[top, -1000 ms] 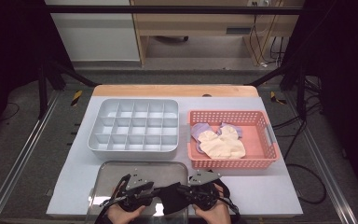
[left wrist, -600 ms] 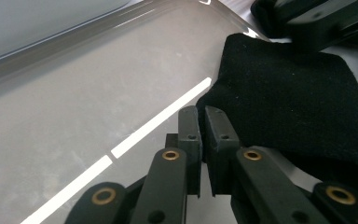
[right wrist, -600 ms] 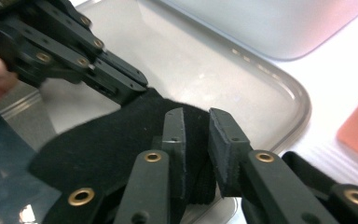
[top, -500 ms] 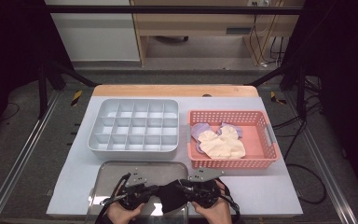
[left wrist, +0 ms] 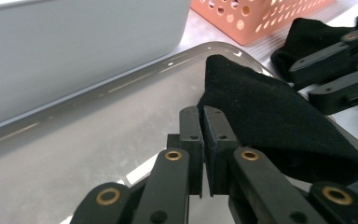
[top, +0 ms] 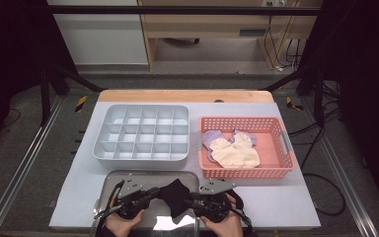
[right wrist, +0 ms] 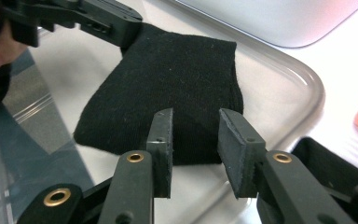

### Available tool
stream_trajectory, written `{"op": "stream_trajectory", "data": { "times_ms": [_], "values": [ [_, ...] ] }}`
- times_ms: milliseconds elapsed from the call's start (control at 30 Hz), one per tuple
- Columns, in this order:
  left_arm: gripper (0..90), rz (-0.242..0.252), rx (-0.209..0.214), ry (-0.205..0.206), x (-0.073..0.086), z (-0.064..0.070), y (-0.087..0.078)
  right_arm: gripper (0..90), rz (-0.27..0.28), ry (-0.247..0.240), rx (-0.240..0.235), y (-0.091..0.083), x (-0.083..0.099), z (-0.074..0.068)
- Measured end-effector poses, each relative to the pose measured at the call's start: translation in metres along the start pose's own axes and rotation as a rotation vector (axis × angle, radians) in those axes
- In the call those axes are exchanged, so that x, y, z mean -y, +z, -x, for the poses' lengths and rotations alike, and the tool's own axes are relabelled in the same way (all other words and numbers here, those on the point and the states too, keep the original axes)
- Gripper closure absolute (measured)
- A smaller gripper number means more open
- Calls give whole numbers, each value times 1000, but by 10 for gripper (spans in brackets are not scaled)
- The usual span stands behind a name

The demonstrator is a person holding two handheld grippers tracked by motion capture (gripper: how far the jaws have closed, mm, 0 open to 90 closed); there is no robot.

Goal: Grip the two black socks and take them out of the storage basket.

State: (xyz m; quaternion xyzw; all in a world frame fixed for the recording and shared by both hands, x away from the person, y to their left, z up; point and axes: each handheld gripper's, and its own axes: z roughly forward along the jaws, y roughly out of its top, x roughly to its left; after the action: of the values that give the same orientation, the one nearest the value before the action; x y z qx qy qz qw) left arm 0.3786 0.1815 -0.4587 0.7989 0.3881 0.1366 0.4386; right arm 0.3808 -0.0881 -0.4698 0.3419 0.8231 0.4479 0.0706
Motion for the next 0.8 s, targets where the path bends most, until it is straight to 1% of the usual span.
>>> {"op": "stream_trajectory", "data": {
  "times_ms": [100, 167, 200, 233, 300, 367, 400, 500, 600, 700, 767, 800],
  "values": [
    [862, 8, -10, 5, -1, -1, -2, 667, -21, -7, 8, 9, -1, -1],
    [862, 4, -12, 5, 0, -2, -1, 696, -41, -20, 16, 13, 0, -3],
    [861, 0, -13, 1, 0, -2, -1, 723, -54, -24, 19, 15, 1, -3],
    [862, -1, -14, 2, 0, -2, 0, 753, -50, -39, 24, 15, 2, -4],
    [861, 3, -13, -1, 0, -2, 0, 837, -59, -45, 28, 15, 2, -4],
    [862, 7, -13, 3, -1, -3, -2, 898, -70, -32, 17, 14, 1, -3],
    [861, 11, -14, 2, -1, -3, -2, 900, -75, -25, 10, 13, 0, -3],
    [862, 22, -22, 1, -1, -4, -4, 900, -62, -19, 5, 5, -4, -2],
    [862, 35, -22, -4, -3, -5, -7, 900, -9, -21, 0, -9, -11, 1],
    [862, 44, -20, 4, -4, -2, -8, 900, 37, -29, 16, -19, -17, 3],
    [862, 36, -19, 13, -4, 0, -8, 900, 46, -31, 35, -22, -20, 5],
    [862, 34, -25, 24, -3, 2, -7, 900, 47, -31, 46, -22, -21, 5]
  ]
}}
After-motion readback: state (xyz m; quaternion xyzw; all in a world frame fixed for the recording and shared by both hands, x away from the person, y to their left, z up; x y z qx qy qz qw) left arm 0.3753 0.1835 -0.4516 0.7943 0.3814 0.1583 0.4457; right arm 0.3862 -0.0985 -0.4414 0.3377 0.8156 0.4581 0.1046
